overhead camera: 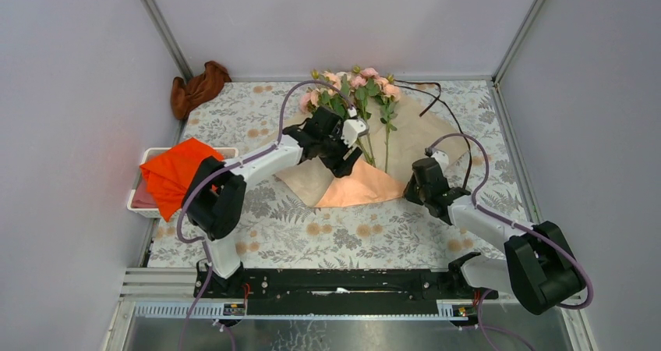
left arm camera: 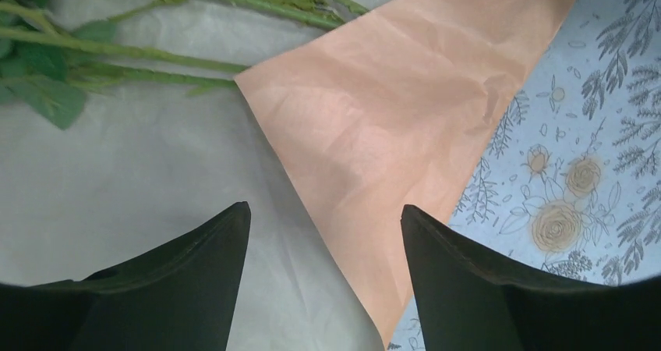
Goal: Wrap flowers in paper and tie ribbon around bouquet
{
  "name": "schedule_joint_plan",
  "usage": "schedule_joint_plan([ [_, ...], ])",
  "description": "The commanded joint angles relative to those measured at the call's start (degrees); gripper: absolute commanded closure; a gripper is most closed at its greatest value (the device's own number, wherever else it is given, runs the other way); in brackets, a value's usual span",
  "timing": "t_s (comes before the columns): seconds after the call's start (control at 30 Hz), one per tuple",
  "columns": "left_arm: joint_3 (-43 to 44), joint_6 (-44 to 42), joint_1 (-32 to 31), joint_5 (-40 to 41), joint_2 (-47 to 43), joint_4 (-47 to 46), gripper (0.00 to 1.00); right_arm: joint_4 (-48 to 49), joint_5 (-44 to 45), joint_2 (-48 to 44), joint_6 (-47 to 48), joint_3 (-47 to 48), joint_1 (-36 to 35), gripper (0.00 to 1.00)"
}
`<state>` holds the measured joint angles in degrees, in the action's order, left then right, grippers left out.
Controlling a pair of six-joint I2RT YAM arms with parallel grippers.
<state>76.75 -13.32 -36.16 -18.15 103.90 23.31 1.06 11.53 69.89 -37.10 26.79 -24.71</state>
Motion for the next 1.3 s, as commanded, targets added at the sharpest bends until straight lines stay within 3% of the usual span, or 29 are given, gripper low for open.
schedule_joint_plan([
  [0.0,-3.1,0.9,0.7,-3.9,1.2,3.5,0.22,-3.7,2.1,0.2,3.1,4.1,-1.8,1.00],
  [0.27,-2.1,3.7,4.0,-6.0,6.8,2.9,0.21,-7.5,4.3,-0.6,6.4,7.3,-3.8,1.00],
  [0.37,-2.0,4.0,3.9,-10.9,8.1,3.2,0.26,-8.5,3.5,0.0,8.1,8.4,-4.5,1.00],
  [0.43,-1.8,3.8,3.9,-14.9,7.9,3.4,0.37,-9.4,3.2,0.3,10.0,9.5,-5.1,1.00],
  [0.63,-0.8,3.9,3.9,-20.3,7.1,3.5,0.99,-11.6,4.2,0.9,13.7,13.0,-7.7,1.00],
  [1.0,4.1,7.5,4.6,-10.1,12.4,4.7,1.00,-19.8,14.2,0.7,17.9,17.8,-11.0,1.00],
  [1.27,5.0,7.0,4.9,-4.5,16.6,5.9,1.00,-19.6,17.3,2.5,20.9,19.0,-15.9,1.00],
])
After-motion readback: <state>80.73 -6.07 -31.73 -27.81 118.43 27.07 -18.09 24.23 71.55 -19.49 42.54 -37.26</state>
